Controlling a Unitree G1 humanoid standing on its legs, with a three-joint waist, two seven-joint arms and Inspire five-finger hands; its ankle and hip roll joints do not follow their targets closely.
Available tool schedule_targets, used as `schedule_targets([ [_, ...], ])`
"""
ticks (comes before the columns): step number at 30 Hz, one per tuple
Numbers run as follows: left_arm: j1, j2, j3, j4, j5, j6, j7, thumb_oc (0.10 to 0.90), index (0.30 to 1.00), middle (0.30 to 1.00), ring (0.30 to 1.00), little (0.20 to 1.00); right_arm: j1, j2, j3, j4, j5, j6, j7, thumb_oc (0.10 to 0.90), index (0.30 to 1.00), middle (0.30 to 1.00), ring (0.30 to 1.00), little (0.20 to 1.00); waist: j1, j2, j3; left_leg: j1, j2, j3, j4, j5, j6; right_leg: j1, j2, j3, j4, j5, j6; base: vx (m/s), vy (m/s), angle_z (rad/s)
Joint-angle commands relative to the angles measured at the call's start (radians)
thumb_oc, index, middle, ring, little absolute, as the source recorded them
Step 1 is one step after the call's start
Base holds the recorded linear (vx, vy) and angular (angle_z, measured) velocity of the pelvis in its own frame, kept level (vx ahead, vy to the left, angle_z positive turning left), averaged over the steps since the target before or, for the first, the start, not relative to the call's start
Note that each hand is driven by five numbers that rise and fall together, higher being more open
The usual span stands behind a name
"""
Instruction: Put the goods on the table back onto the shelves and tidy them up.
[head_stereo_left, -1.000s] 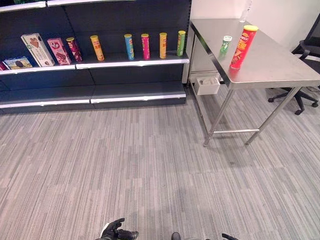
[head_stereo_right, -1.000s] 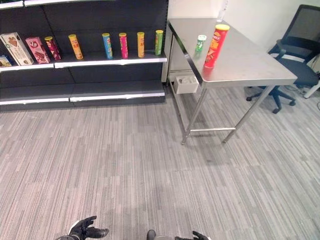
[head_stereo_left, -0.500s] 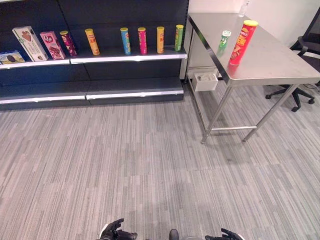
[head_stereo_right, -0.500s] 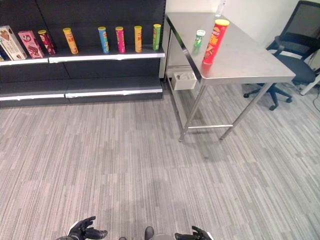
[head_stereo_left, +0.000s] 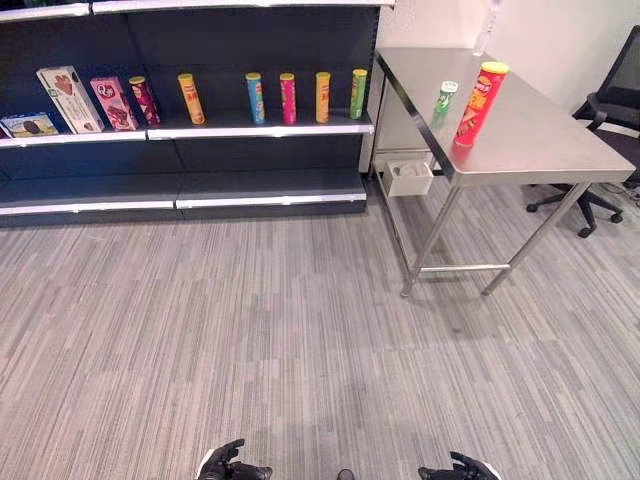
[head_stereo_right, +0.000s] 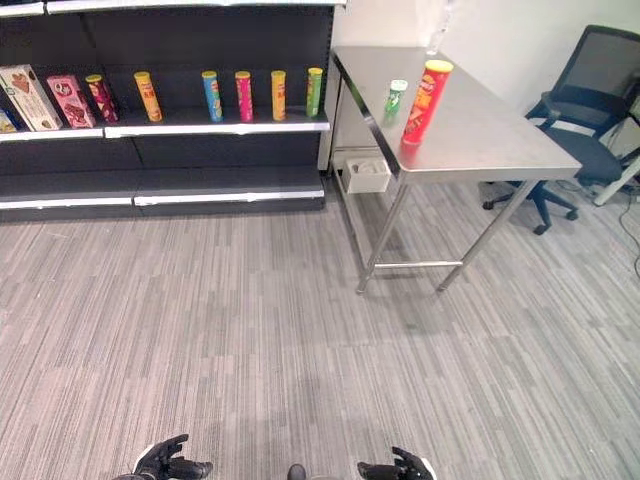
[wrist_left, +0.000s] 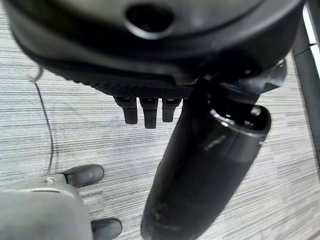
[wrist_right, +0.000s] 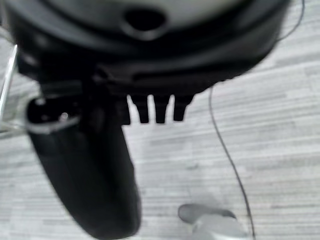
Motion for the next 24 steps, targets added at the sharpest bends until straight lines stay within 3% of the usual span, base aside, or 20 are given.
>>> schedule_targets([
  [1,-0.021,0.036,0.005,0.013,0.032,-0.034,0.015,0.800,0.900,0.900,0.900,0.900,-0.012,-0.015,0.003,0.027,-0.006,-0.024,-0.019,0.800,0.900,0.900,0.900,0.900,0.000,-0.038,-0.029,0.018,0.044,0.069,-0.013,-0.051,-0.086,0.107,-0.115,0.040,-0.185,-0.007,0.235,0.00,0.000,0.00],
  [24,-0.008,0.028,0.003,0.035,0.069,-0.023,0.020,0.800,0.900,0.900,0.900,0.900,-0.010,-0.018,0.012,0.038,-0.023,-0.024,-0.024,0.800,0.900,0.900,0.900,0.900,0.003,-0.036,-0.027,0.019,0.053,0.070,-0.016,-0.047,-0.093,0.113,-0.106,0.026,-0.187,-0.013,0.229,0.00,-0.003,0.01],
])
